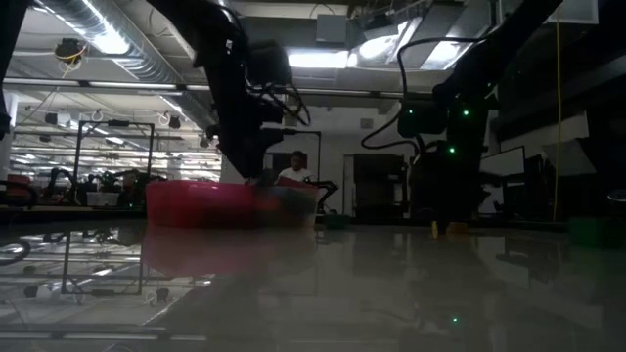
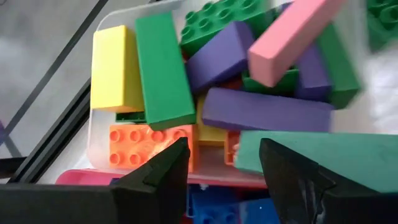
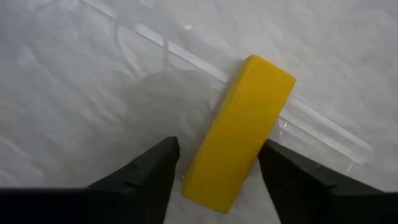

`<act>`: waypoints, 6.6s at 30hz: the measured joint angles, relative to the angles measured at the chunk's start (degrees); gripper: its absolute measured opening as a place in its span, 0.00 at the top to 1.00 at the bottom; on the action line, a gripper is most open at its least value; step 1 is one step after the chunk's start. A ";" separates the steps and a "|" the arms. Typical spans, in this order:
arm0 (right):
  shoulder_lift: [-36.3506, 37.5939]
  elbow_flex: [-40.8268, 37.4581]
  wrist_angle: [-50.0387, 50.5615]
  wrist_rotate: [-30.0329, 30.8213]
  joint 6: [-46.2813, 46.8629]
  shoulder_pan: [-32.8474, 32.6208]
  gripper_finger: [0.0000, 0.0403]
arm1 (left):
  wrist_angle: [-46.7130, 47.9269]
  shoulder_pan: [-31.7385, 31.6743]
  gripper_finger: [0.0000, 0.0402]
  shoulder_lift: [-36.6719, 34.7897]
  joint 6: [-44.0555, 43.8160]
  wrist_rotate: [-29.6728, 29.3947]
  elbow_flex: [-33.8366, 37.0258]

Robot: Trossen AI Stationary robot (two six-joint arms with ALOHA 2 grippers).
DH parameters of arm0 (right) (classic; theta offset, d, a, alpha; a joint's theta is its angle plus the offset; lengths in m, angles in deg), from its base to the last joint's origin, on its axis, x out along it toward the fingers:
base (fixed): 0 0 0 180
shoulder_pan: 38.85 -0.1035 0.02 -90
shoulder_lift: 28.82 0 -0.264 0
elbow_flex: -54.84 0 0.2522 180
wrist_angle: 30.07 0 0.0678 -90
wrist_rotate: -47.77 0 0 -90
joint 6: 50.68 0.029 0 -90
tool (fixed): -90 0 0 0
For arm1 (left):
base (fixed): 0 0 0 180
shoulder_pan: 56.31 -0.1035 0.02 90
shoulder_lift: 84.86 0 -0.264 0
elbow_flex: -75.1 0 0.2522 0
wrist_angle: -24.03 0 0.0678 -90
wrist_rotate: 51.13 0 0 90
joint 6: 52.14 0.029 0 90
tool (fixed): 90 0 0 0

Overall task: Sort blocks by size
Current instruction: Put the big yellow block into the white bin, then put the big green game piece into the white bin

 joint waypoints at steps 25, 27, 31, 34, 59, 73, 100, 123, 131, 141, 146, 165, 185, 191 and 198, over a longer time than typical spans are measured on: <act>-0.28 4.17 -32.93 -17.35 -5.70 -0.02 0.74 | 4.76 3.93 0.54 -14.38 -0.16 -0.07 -0.02; -0.28 4.20 -38.56 -17.56 -5.73 -0.02 0.75 | 4.66 3.93 0.54 -14.37 -0.28 -0.11 -0.02; -0.49 4.26 -45.78 -17.92 -5.70 -0.28 0.74 | 4.65 3.93 0.54 -14.31 -0.33 -0.11 -0.02; -0.55 4.26 -47.87 -17.68 -5.73 -0.92 0.72 | 4.57 3.93 0.54 -14.31 -0.54 -0.11 -0.02; -10.46 9.88 -66.00 -10.94 -8.76 -10.16 0.73 | 4.28 4.02 0.54 -14.29 -5.99 -0.11 0.00; -21.51 25.49 -45.89 -7.98 -9.99 -10.14 0.72 | 9.53 4.09 0.54 -14.27 -5.86 -0.09 0.02; -19.45 25.46 -47.45 -4.69 -19.08 -9.70 0.56 | 9.20 12.80 0.54 -14.27 -11.35 -0.07 0.02; -7.73 25.42 -4.71 -4.79 -64.38 -9.70 0.56 | 6.60 16.26 0.54 -12.43 -4.78 -0.09 0.04; -13.77 25.43 -9.52 -5.56 -65.72 -9.62 0.56 | 6.14 16.26 0.54 -11.86 -4.75 -0.09 0.04; -16.56 25.46 -8.93 -6.01 -70.57 -9.62 0.56 | 6.17 16.26 0.54 -11.84 -4.74 -0.09 0.04; -18.43 25.46 -8.94 -6.03 -71.09 -9.62 0.56 | 6.14 16.26 0.54 -11.84 -4.78 -0.09 0.04; -19.06 25.66 -3.39 -10.96 -69.53 -13.46 0.56 | 6.16 16.26 0.54 -11.84 -5.16 -0.09 0.04; -18.65 25.54 -3.00 -2.16 -73.46 -27.60 0.56 | 6.19 16.26 0.54 -11.84 -4.76 -0.09 0.04; -16.80 25.31 -2.53 1.26 -74.73 -29.87 0.56 | 5.94 16.26 0.54 -11.87 -5.77 -0.07 0.04; -16.35 25.38 -3.07 2.10 -79.35 -30.01 0.56 | 5.97 16.25 0.54 -11.87 -6.56 -0.08 0.04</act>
